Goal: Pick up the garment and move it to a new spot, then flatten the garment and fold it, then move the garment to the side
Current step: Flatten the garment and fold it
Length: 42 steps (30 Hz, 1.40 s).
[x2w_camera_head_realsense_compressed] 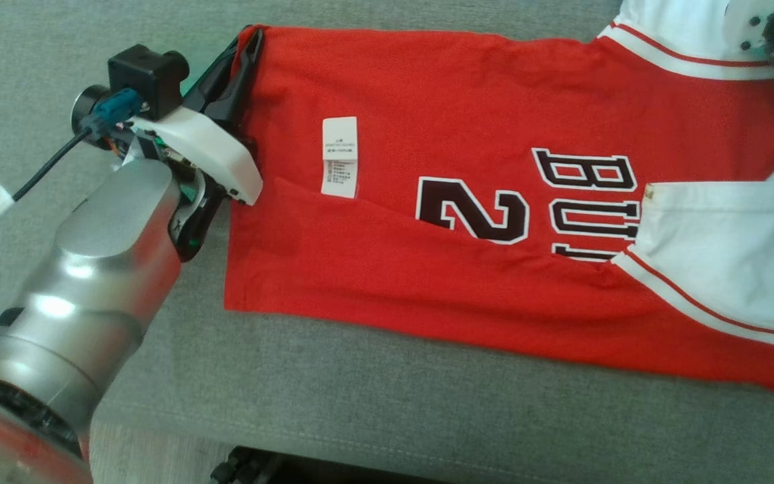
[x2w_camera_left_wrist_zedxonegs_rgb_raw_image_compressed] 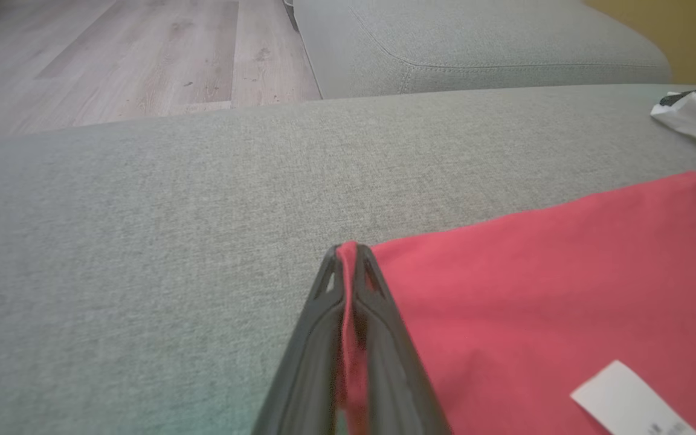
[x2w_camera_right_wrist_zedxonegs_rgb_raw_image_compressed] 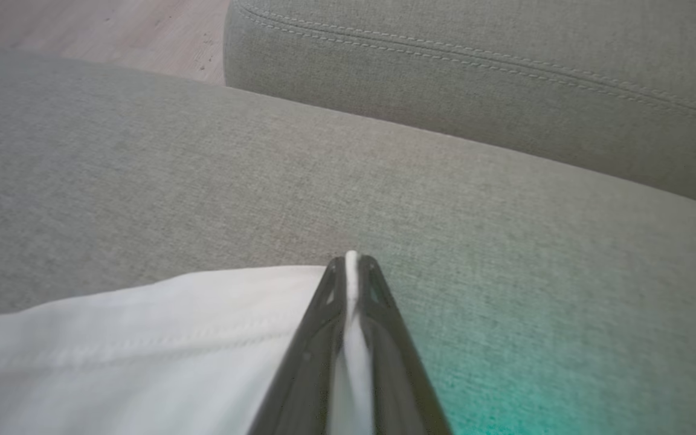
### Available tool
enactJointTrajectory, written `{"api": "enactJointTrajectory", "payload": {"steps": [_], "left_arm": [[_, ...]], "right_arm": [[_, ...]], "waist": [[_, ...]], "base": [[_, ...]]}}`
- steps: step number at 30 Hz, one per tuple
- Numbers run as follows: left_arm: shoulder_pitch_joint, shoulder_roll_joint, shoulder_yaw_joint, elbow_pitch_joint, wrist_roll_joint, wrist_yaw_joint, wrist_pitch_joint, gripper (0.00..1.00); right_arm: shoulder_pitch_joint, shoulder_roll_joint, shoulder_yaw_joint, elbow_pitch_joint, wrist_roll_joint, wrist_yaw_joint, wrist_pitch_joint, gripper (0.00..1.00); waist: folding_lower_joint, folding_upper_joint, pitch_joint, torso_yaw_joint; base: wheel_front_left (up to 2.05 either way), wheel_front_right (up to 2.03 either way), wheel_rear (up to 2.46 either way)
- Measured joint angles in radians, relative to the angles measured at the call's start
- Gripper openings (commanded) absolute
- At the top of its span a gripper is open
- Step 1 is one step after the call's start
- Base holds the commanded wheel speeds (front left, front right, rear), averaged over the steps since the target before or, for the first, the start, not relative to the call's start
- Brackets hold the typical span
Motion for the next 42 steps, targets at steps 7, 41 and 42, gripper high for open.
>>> {"api": "enactJointTrajectory", "payload": {"steps": [7, 41, 42], "left_arm": [[-0.024, 0.005, -0.012, 0.025, -0.024, 0.0, -0.009, 0.0], [0.427, 0.12, 0.559, -0.164, 0.51, 0.062, -0.014, 0.0], [0.446, 0.118, 0.563, -0.164, 0.521, 0.061, -0.014, 0.0]], "right_arm": [[-0.004, -0.004, -0.015, 0.047, -0.041, 0.0, -0.163, 0.0], [0.748, 0.119, -0.174, -0.642, 0.179, 0.0, -0.444, 0.0], [0.77, 0.122, -0.174, -0.642, 0.184, 0.0, -0.444, 0.0]], "waist": [[0.0, 0.0, -0.011, -0.018], [-0.0002, 0.0001, -0.203, -0.274], [-0.0002, 0.0001, -0.211, -0.277]], "base": [[0.0, 0.0, 0.0], [0.0, 0.0, 0.0], [0.0, 0.0, 0.0]]}}
